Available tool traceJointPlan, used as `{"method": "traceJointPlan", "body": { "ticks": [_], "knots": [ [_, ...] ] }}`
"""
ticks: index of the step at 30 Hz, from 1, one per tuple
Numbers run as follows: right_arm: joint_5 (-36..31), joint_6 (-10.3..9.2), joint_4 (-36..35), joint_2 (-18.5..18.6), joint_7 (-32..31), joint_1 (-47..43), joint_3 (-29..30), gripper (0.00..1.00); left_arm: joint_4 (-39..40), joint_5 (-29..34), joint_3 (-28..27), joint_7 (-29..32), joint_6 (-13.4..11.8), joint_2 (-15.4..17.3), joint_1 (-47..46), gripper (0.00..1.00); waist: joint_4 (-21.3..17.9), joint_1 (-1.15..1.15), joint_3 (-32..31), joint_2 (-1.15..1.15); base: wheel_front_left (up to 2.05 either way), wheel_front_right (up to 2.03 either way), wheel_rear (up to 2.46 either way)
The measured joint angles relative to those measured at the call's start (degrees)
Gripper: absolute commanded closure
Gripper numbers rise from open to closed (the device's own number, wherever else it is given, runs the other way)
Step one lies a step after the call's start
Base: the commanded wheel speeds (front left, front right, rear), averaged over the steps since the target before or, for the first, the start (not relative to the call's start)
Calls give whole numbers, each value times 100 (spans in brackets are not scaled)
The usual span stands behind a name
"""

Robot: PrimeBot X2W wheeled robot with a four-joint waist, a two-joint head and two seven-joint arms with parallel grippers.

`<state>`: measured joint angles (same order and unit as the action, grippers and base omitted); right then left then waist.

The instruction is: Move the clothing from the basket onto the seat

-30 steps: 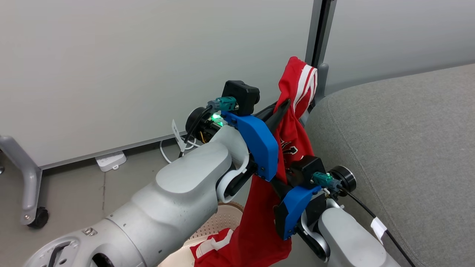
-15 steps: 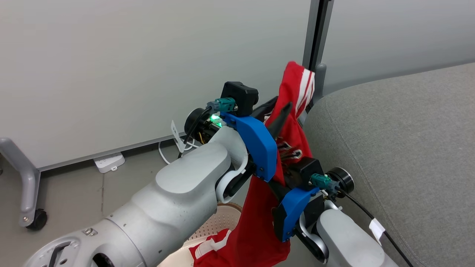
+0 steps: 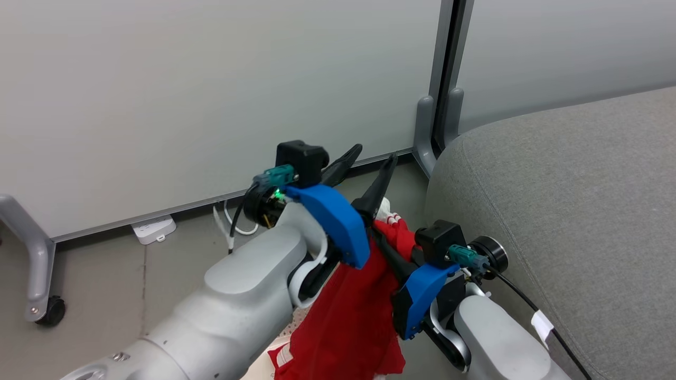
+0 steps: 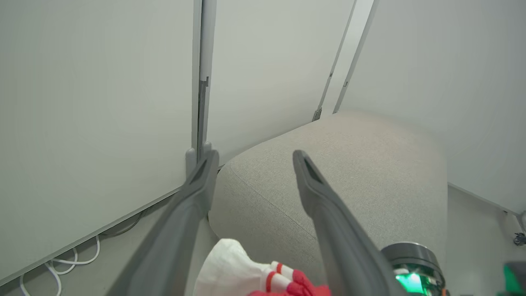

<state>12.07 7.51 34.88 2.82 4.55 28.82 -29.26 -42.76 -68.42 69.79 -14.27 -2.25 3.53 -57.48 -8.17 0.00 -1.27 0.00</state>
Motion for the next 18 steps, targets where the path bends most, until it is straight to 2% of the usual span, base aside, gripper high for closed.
{"method": "traceJointPlan", "body": {
  "ticks": [3,5,10,11,12,18],
  "knots": [
    [-48,0,-47,0,2,-10,118,100,79,207,-143,-56,107,259,334,0,1,0,13,0,0,0,0],
    [-82,0,-91,2,4,-36,219,100,371,516,-466,-71,185,466,625,0,13,0,30,0,0,0,0],
    [-174,-1,-203,4,-1,-126,455,100,1352,1712,-1285,-73,224,914,1654,0,79,0,52,0,0,0,0],
    [-174,-1,-203,4,-1,-126,455,100,1352,1712,-1285,-73,224,914,1654,0,79,0,52,0,0,0,0],
    [-216,0,-246,0,-9,-179,520,100,1717,2170,-1618,-74,224,1047,2112,0,94,0,64,0,0,0,0],
    [-290,-1,-374,3,-36,-235,686,100,2514,3216,-2619,-78,276,1082,3385,0,120,0,103,0,0,0,0]
  ]
}}
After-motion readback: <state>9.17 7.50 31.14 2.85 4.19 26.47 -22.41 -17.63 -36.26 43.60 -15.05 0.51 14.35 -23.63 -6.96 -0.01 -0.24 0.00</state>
